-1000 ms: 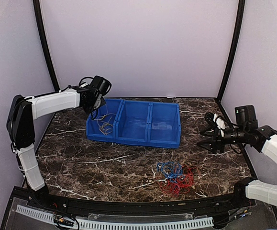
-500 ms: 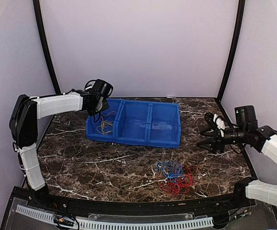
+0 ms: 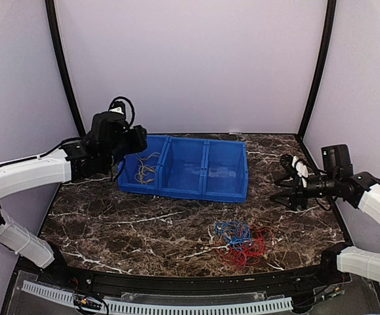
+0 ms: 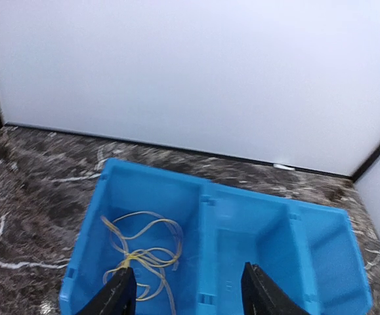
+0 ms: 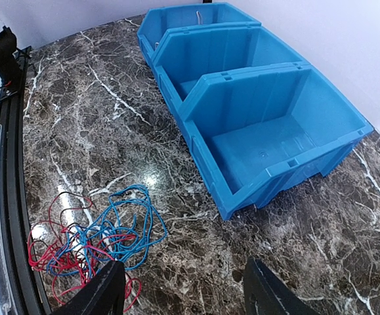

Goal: Untangle the cables

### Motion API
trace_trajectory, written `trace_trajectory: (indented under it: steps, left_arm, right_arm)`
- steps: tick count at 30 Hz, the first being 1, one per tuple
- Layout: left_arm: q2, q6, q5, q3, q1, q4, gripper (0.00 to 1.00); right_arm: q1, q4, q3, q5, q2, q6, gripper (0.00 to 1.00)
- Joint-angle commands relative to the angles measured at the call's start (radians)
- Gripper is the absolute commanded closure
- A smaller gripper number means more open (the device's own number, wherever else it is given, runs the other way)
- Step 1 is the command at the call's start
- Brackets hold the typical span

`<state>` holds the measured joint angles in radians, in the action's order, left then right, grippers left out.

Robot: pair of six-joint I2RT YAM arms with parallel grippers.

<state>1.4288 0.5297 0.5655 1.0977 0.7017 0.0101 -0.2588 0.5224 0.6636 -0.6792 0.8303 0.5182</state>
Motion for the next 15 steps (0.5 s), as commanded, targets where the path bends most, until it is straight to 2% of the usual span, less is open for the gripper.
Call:
trace_trajectory:
  steps: [1,6,11,15]
  left_arm:
    - [-0.118,-0.204,-0.155,-0.114,0.107,0.231,0.43]
    - [-0.151,-0.276,-0.32,-0.232,0.25,0.316,0.44]
    - [-0.09,-0.312,-0.42,-0.296,0.37,0.353,0.48]
    - [-0.008,-0.259,-0.433,-0.313,0.443,0.397,0.49]
  right_arm:
    - [0.007,-0.034,-0.01,0.018,0.01,0.002,0.37]
    - [0.008,-0.027,-0.008,0.009,0.034,0.009,0.36]
    - [0.007,-0.002,0.001,-0.013,0.057,0.041,0.37]
    - [-0.006,0.107,0.017,0.028,0.098,0.199,0.47]
